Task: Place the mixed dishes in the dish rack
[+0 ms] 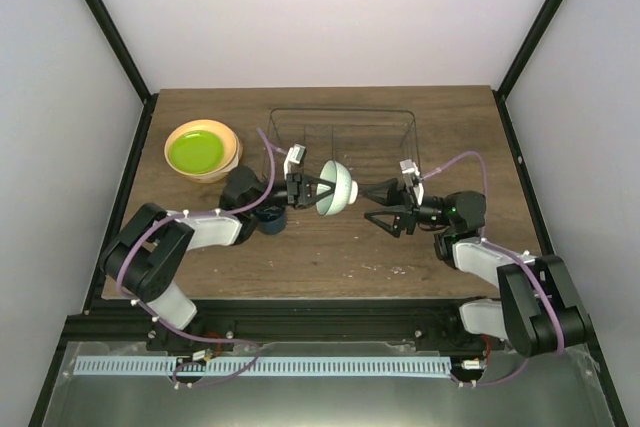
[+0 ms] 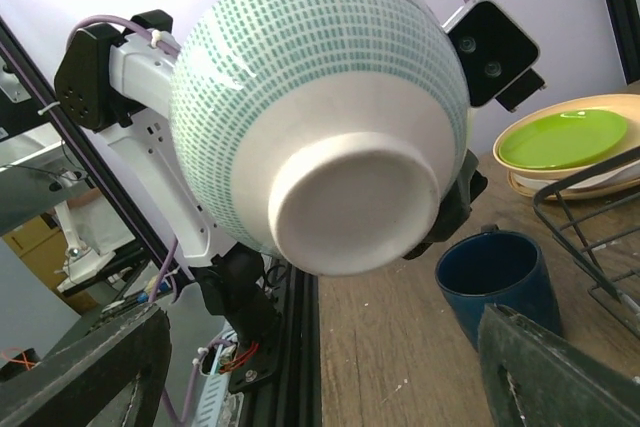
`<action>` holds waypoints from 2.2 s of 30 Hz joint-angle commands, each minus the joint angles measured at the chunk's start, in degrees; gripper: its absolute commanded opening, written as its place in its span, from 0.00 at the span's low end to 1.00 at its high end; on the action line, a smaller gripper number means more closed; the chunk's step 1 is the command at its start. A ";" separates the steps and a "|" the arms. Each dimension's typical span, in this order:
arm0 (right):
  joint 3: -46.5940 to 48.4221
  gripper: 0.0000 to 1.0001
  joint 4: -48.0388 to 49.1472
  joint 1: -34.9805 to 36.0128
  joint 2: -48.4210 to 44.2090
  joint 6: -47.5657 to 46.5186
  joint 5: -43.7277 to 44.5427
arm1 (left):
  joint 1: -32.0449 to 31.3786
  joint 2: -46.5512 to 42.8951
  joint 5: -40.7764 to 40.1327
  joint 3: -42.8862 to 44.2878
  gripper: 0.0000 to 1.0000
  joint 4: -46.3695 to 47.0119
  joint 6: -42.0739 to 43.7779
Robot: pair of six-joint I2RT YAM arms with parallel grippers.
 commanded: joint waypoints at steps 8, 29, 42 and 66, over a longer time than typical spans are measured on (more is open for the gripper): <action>2.58 0.85 16.14 0.53 7.46 8.03 -0.41 | -2.53 4.00 -0.16 0.95 0.00 9.51 -2.44; 2.67 0.81 29.50 1.55 13.95 14.54 1.17 | -4.38 8.44 -0.82 2.89 0.00 14.81 -5.65; 4.47 0.79 31.85 2.49 14.22 15.80 3.17 | -5.12 10.33 -1.15 2.27 0.00 16.35 -5.94; 5.91 0.74 31.85 2.63 13.89 16.00 3.63 | -5.28 11.82 -1.59 2.39 0.00 22.09 -9.72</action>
